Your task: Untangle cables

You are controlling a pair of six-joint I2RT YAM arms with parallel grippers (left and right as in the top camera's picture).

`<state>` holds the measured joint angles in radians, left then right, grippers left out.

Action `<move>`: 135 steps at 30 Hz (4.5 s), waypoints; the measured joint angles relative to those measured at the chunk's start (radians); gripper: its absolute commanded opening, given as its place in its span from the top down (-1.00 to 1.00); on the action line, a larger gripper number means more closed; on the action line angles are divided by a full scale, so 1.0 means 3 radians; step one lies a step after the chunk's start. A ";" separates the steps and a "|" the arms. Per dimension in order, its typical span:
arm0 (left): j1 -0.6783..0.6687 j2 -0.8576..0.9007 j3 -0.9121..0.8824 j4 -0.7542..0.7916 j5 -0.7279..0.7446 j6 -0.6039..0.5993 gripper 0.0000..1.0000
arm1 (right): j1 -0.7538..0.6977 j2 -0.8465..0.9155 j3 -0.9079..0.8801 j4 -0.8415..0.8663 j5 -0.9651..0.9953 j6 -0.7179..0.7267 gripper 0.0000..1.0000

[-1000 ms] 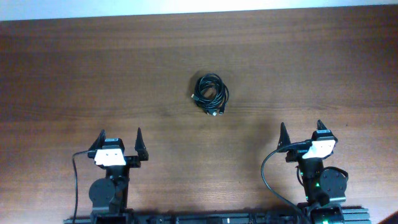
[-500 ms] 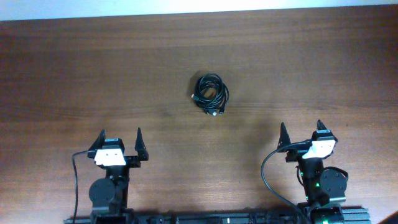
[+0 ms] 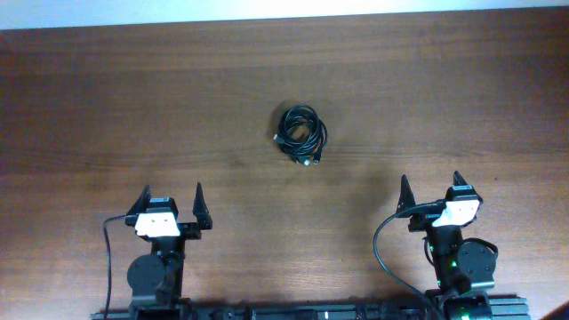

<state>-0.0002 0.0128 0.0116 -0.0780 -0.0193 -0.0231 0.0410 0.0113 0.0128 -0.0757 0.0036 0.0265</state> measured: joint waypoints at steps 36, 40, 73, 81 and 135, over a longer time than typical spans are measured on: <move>0.0000 0.1741 0.2419 -0.0750 0.1727 0.0228 -0.97 | 0.0000 0.1205 0.2654 -0.1914 -0.1306 0.0795 -0.96; 0.0003 0.3026 0.3553 -0.1970 0.1869 0.0362 -0.97 | 0.0000 0.2266 0.3558 -0.2753 -0.1287 0.0689 -0.97; -0.0538 0.5884 0.4762 -0.2401 0.1345 -0.0712 -0.97 | 0.0773 0.5646 0.4842 -0.2396 -0.1671 0.1027 -0.92; -0.0538 0.5993 0.4763 -0.2497 0.1330 -0.0762 -0.98 | 0.0865 0.6096 0.4852 -0.1951 -0.1381 0.1548 -0.87; -0.0538 0.5993 0.4763 -0.2570 0.1372 -0.0762 -0.97 | 0.0759 0.6032 0.7947 -0.3062 -0.2717 0.1572 0.92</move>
<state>-0.1616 1.8107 1.4406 -0.8490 0.3923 -0.2516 0.2687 1.8210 2.3970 -0.9943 -0.8116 0.4980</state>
